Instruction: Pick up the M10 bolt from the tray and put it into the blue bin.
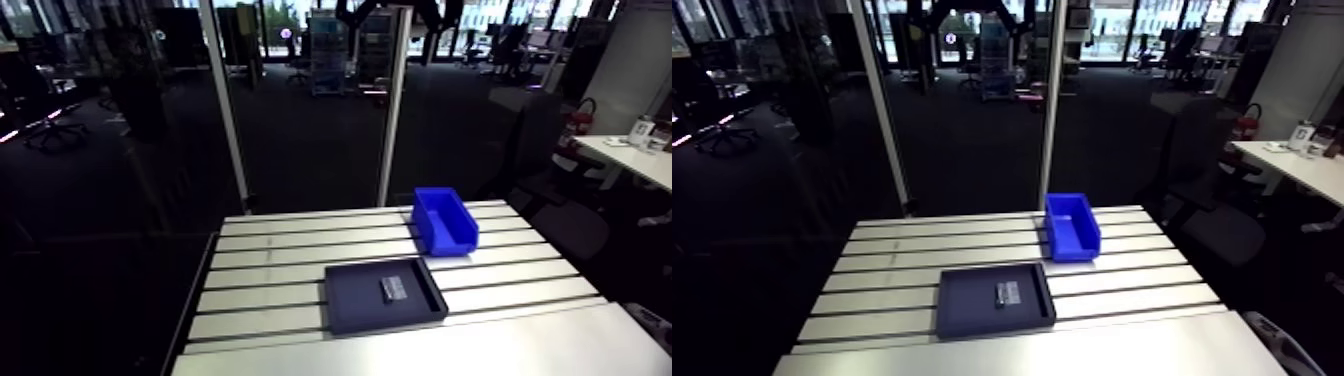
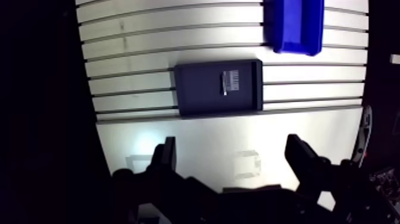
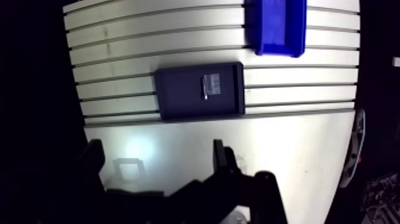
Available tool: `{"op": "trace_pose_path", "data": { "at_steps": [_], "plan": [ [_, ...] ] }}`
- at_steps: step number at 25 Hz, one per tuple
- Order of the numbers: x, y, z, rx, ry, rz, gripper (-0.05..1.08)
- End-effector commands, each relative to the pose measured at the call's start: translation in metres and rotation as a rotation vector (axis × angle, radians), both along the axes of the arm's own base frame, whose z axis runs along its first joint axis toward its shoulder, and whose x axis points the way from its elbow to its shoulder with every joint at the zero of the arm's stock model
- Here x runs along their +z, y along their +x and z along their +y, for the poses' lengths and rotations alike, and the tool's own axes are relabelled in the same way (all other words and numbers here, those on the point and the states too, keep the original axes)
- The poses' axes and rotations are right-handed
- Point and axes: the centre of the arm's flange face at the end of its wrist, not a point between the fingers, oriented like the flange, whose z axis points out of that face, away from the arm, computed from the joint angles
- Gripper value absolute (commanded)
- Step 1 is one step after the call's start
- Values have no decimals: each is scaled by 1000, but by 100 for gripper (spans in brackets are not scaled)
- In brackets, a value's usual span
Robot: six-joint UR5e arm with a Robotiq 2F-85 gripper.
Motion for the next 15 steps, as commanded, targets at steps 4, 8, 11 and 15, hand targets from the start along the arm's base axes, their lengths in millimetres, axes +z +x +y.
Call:
{"op": "trace_pose_path", "data": {
  "at_steps": [4,8,11,15],
  "plan": [
    [0,0,-2,4,-2,0,1],
    [0,0,-4,4,0,0,1],
    [-1,1,-6,1,6,-4,1],
    [-4,1,-6,0,7,-9,1]
  ]
}}
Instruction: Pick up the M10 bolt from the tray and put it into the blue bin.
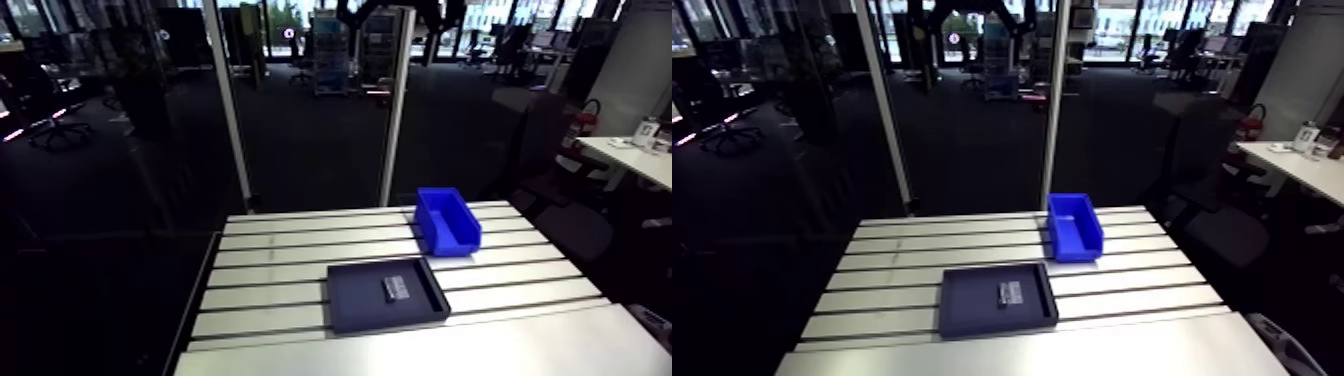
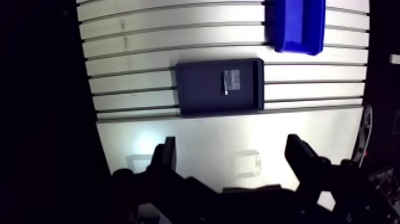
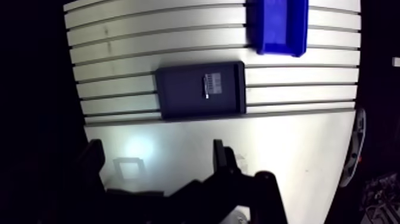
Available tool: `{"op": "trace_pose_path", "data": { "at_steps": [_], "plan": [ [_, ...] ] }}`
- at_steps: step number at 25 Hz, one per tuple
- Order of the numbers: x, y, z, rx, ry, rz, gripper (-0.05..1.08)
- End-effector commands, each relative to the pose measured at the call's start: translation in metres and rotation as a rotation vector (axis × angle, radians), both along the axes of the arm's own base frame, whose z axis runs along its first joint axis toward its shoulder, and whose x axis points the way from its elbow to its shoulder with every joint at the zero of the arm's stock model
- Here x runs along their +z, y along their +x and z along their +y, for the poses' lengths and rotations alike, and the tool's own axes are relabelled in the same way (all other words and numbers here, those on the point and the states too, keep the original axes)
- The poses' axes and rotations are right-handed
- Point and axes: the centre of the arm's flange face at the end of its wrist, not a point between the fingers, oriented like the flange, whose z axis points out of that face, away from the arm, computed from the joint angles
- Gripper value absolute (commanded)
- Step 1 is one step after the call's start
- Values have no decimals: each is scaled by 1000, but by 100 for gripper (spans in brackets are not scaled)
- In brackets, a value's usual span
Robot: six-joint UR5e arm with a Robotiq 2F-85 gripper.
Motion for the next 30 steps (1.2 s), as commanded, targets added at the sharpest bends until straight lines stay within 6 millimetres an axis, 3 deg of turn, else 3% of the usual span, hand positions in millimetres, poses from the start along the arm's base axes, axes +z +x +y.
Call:
{"op": "trace_pose_path", "data": {
  "at_steps": [1,8,30],
  "plan": [
    [-4,0,-1,-3,3,-8,1],
    [-26,-2,1,-4,5,-12,1],
    [-156,-11,4,49,27,-12,2]
  ]
}}
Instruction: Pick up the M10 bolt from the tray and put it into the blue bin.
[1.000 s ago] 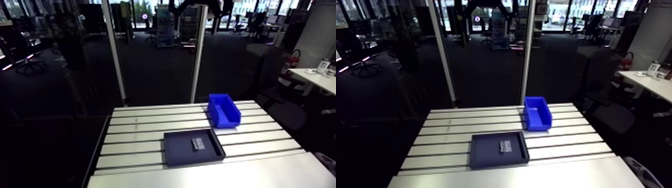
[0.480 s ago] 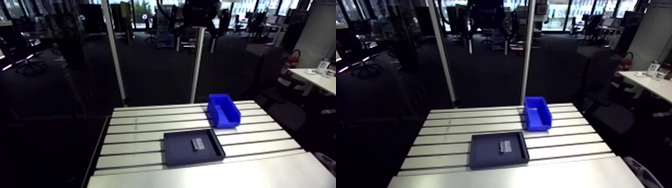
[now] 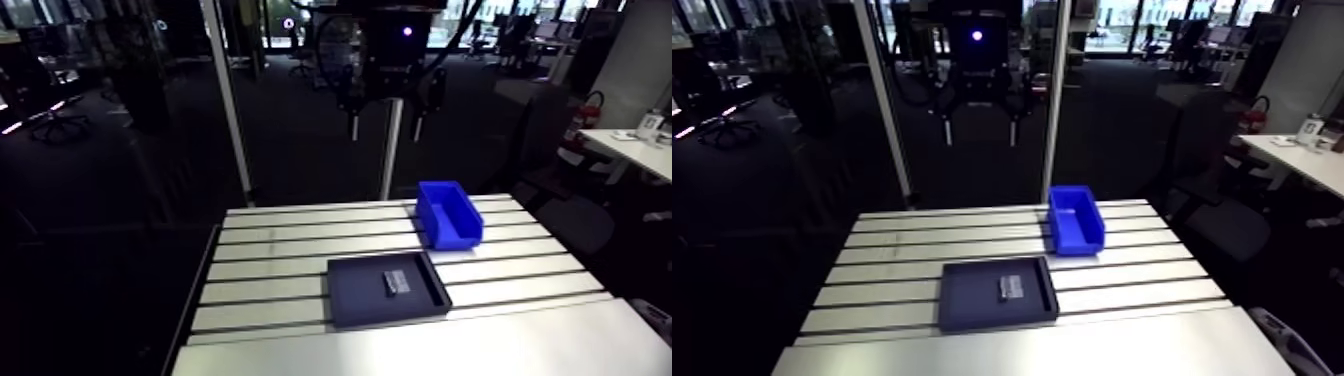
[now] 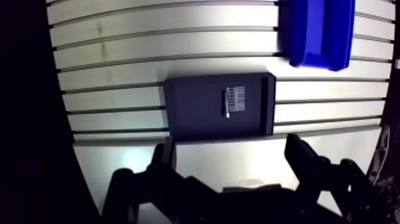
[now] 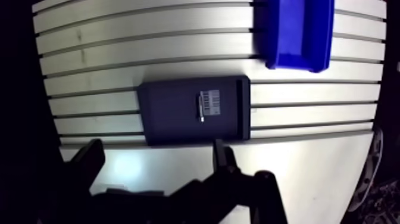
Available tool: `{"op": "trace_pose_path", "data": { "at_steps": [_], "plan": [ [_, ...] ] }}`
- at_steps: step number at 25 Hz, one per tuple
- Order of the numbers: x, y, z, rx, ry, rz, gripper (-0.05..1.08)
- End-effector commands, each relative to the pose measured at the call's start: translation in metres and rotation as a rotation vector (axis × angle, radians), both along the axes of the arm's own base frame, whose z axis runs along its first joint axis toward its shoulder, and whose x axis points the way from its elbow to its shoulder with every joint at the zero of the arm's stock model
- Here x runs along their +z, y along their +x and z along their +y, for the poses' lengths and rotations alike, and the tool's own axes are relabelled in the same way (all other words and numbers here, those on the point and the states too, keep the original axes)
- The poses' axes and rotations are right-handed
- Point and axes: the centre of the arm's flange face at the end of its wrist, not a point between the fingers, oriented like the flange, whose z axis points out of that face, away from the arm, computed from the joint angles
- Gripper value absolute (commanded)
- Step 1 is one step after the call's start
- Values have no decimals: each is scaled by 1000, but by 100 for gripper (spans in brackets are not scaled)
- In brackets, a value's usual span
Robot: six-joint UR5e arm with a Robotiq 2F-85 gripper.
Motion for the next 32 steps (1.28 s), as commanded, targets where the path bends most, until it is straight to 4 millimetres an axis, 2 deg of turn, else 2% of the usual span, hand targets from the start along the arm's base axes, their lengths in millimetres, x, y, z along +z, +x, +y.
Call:
{"op": "trace_pose_path", "data": {
  "at_steps": [1,5,15,18,32],
  "plan": [
    [-38,3,1,29,14,3,2],
    [-55,6,2,48,20,7,2],
    [-82,8,3,45,18,-3,2],
    [-86,9,7,42,18,-6,2],
    [-133,32,28,47,7,-43,2]
  ]
}}
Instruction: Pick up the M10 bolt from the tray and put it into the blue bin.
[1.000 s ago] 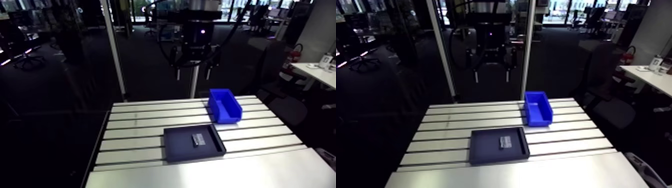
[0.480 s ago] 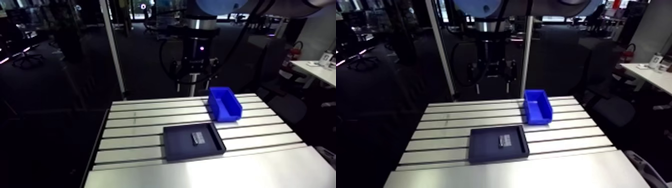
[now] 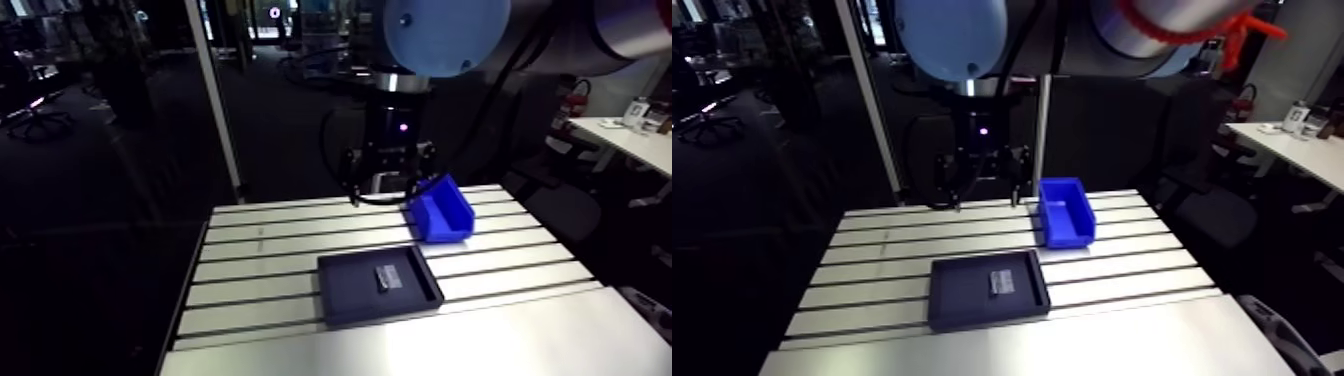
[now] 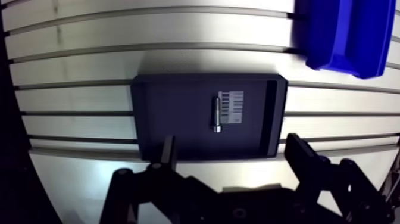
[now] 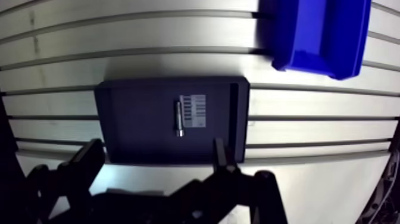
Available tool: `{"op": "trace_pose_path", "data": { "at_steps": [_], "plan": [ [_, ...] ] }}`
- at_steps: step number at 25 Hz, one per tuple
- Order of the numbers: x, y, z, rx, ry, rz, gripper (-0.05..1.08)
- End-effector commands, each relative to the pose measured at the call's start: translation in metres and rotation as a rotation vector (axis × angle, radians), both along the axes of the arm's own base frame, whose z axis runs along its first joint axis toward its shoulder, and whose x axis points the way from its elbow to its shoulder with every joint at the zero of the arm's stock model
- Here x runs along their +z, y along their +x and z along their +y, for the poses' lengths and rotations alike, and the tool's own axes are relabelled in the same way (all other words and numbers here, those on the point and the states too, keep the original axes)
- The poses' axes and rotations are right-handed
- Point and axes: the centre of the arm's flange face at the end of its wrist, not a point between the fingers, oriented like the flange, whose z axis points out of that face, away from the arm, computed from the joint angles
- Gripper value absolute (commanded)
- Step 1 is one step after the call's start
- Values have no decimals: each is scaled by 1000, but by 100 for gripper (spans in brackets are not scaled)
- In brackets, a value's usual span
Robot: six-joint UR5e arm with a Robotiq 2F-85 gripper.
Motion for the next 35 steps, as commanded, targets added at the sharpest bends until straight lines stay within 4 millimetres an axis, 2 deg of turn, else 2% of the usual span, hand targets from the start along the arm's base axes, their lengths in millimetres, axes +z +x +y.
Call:
{"op": "trace_pose_path", "data": {
  "at_steps": [1,4,14,35],
  "plan": [
    [-19,10,8,-9,-5,-18,2],
    [-28,11,12,-15,-1,3,2],
    [-68,22,9,-19,-4,-18,2],
    [-115,32,5,-25,-5,-34,2]
  ]
}}
